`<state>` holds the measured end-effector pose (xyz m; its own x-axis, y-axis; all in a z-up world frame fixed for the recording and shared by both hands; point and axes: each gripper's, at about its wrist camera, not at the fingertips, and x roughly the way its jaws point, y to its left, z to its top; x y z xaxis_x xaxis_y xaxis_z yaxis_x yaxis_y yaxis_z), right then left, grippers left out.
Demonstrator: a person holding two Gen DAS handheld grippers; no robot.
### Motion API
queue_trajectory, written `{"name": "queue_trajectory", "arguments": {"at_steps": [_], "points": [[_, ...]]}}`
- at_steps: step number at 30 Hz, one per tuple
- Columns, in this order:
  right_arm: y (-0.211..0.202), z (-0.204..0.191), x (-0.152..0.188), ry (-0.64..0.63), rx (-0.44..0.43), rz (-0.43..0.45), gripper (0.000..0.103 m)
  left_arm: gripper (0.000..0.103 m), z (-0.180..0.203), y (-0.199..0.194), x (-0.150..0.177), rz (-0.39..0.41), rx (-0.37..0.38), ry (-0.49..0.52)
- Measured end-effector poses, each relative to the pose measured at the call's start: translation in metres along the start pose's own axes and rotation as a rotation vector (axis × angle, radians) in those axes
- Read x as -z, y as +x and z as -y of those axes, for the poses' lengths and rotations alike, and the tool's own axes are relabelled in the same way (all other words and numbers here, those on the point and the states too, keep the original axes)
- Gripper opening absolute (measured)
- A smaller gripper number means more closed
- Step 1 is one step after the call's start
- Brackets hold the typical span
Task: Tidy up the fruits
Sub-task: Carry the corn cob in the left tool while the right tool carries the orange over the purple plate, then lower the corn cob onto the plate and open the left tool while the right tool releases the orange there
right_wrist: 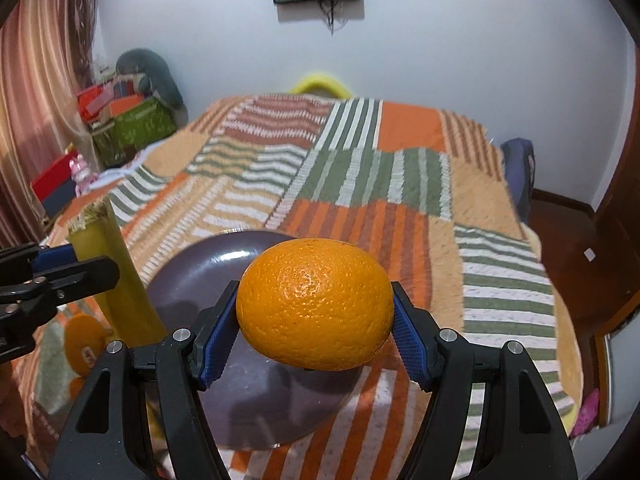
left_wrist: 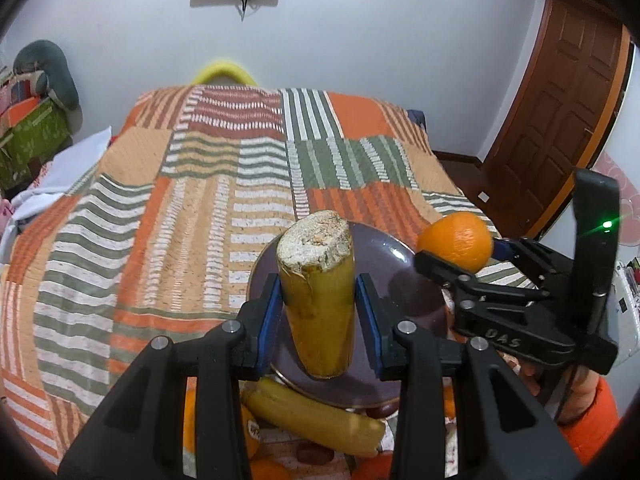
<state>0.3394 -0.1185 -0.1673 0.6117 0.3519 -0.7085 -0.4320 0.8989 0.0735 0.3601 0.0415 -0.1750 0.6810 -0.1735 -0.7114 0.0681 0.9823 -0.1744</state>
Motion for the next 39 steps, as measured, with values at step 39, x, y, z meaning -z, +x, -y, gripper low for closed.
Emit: {"name": "queue_trajectory", "arguments": {"at_steps": [39], "points": [[-0.052, -0.013, 0.014, -0.047, 0.013, -0.001, 0.079, 0.051, -0.002, -0.038, 0.013, 0.005, -0.104, 0.035]]}}
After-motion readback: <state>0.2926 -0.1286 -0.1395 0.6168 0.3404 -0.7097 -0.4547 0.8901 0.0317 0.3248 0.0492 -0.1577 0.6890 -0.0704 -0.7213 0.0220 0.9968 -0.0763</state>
